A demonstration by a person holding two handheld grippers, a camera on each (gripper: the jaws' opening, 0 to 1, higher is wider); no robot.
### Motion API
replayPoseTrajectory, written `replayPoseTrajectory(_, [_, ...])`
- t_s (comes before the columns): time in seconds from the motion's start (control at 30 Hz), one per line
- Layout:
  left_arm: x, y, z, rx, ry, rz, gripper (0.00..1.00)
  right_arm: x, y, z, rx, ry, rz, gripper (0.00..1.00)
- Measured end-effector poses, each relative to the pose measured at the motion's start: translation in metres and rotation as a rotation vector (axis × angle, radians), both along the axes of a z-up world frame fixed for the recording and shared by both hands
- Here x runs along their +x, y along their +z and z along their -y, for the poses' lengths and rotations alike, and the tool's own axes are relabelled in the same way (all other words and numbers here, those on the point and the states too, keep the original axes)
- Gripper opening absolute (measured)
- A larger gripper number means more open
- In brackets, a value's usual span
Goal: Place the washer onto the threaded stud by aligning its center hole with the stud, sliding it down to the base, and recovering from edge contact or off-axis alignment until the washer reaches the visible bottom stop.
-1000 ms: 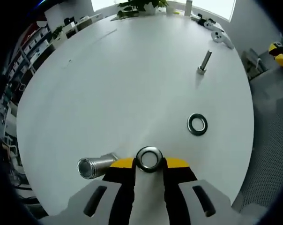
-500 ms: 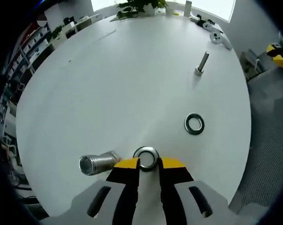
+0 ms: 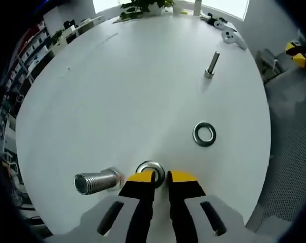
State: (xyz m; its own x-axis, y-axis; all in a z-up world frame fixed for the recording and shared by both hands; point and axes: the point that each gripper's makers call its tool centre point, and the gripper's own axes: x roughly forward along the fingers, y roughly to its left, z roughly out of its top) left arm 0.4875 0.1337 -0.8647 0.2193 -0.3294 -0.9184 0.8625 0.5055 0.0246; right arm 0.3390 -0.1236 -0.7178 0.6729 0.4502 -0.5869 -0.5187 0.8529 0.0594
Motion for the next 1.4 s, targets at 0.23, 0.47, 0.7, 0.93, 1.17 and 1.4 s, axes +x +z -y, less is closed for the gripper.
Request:
replayPoseTrajectory(0.23, [-0.004,0.004,-0.003,0.021,-0.048,0.02,0.02,0.0,0.0,0.0,0.001,-0.001,0.002,0.14])
replayPoseTrajectory(0.47, [0.0,0.023,-0.002,-0.043,-0.012,0.075,0.01,0.0,0.0,0.0,0.002,-0.001,0.002,0.14])
replayPoseTrajectory(0.7, [-0.003,0.041,-0.006,-0.08,0.01,0.11,0.01,0.001,0.0,0.0,0.002,-0.002,0.002,0.14])
replayPoseTrajectory(0.93, [-0.006,0.058,-0.015,-0.061,0.008,0.133,0.01,0.001,0.0,0.0,0.003,-0.001,0.004,0.14])
replayPoseTrajectory(1.17, [0.007,0.076,-0.021,-0.028,-0.012,0.166,0.01,0.001,0.0,0.0,0.004,0.001,0.005,0.14])
replayPoseTrajectory(1.4, [0.02,0.074,-0.025,0.012,-0.042,0.165,0.01,0.001,0.0,0.0,0.004,0.0,0.006,0.14])
